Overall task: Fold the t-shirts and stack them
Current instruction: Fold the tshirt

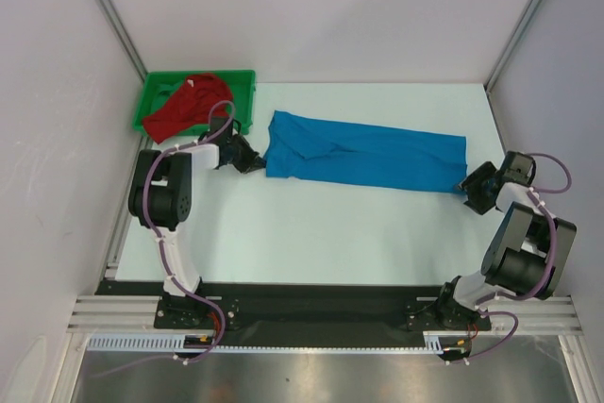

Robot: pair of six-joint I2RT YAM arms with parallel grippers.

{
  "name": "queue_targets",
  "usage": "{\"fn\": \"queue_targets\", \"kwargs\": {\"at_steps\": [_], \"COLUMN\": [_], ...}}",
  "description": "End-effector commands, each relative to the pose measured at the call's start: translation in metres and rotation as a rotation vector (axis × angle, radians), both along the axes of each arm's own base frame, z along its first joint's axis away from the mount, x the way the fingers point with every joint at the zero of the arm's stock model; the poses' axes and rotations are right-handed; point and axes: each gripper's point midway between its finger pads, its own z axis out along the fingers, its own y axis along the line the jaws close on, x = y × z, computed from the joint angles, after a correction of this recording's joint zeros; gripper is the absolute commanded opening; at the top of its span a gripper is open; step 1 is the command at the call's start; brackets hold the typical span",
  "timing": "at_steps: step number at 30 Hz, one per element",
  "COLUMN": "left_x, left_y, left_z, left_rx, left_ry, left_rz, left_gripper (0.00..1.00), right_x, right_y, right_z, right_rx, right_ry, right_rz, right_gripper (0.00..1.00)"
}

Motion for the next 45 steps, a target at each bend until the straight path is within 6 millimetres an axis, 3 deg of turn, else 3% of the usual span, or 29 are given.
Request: {"fn": "queue_targets", "kwargs": {"at_steps": [1,9,13,24,27,30,31,33,45], "left_x": [-0.006,0.005,0.012,0.011,0.011,0.01,0.01,0.01,0.013], "left_y": [0.01,0.018,0.017,0.019,0.02,0.023,0.026,0.031,0.062], "left_z": [-0.013,0.0,0.007,0.006,0.007,0.008,0.006,0.009,0.004], "left_rx": [0.097,0.167,0.172,0.188,0.197,0.219,0.232,0.254,0.341], "left_ry": [0.034,0.001,-0.013,-0.008,-0.006,0.0,0.009,0.028,0.081], "left_rz": [-0.022,-0.045,-0.053,-0.066,-0.074,-0.085,-0.09,-0.093,-0.139], "left_gripper": [0.02,0.0,0.0,0.0,0.0,0.0,0.0,0.0,0.0], "right_x": [0.001,0.011,0.015,0.019,0.016,0.013,0.012,0.01,0.006], "right_y": [-0.015,-0.023,-0.021,-0.021,-0.021,-0.028,-0.029,-0.036,-0.053], "right_z": [-0.005,-0.01,-0.013,-0.028,-0.034,-0.037,-0.039,-0.039,-0.041], "right_rx": [-0.017,0.04,0.061,0.085,0.085,0.051,0.042,0.014,-0.068], "right_ry": [-0.004,-0.054,-0.068,-0.062,-0.045,-0.034,-0.025,-0.013,0.038], "right_rz": [-0.062,-0.083,-0.086,-0.11,-0.128,-0.154,-0.159,-0.174,-0.19], "right_gripper": [0.59,0.57,0.62,0.57,0.48,0.28,0.12,0.0,0.0]}}
